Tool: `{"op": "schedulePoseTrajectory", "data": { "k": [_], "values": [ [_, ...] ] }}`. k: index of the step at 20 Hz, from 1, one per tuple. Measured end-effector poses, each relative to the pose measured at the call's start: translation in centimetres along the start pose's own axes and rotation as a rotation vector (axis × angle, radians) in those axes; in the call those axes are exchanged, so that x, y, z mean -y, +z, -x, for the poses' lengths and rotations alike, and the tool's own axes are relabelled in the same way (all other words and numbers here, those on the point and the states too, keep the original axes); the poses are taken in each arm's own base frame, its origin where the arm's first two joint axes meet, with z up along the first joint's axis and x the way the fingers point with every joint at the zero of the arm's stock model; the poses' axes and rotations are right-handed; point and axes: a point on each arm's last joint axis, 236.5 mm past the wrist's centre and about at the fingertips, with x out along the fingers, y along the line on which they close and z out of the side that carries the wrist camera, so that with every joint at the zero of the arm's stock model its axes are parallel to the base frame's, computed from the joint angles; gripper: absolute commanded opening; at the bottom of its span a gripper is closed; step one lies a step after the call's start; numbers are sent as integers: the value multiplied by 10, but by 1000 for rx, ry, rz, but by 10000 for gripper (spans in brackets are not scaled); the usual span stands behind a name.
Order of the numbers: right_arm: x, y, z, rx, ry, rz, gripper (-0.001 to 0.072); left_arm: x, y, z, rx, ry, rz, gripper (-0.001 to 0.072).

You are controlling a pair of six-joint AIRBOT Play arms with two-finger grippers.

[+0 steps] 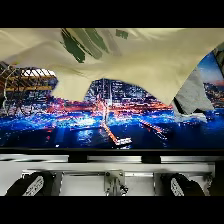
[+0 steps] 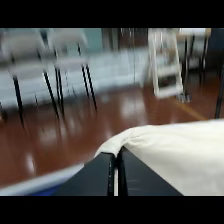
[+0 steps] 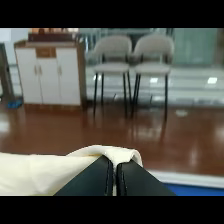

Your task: Fold the shirts.

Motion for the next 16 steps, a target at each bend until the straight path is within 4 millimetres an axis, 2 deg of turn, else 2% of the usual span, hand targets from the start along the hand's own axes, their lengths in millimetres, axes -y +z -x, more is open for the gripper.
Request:
{"op": "schedulePoseTrajectory", "data": {
  "k": [2,3,6,8,10,12,13,16],
  "values": [
    [-8,32,36,79,-24,30,74,13,29,29,71,32,-33,31],
    [-9,38,49,87,-41,42,74,15,36,41,88,59,-48,31],
    [-9,28,66,24,-71,54,74,13,39,60,92,121,-73,30],
    [-5,6,63,-70,-78,42,74,9,21,58,30,134,-66,31],
    [3,-32,49,-224,-81,5,74,0,-12,48,-75,133,-40,31],
    [11,-84,29,-423,-74,-46,74,-13,-59,33,-215,132,2,30],
    [17,-120,19,-552,-70,-74,74,-21,-89,25,-300,133,29,31],
    [27,-234,-6,-924,-40,-176,74,-50,-208,4,-599,136,131,31]
  ]
}}
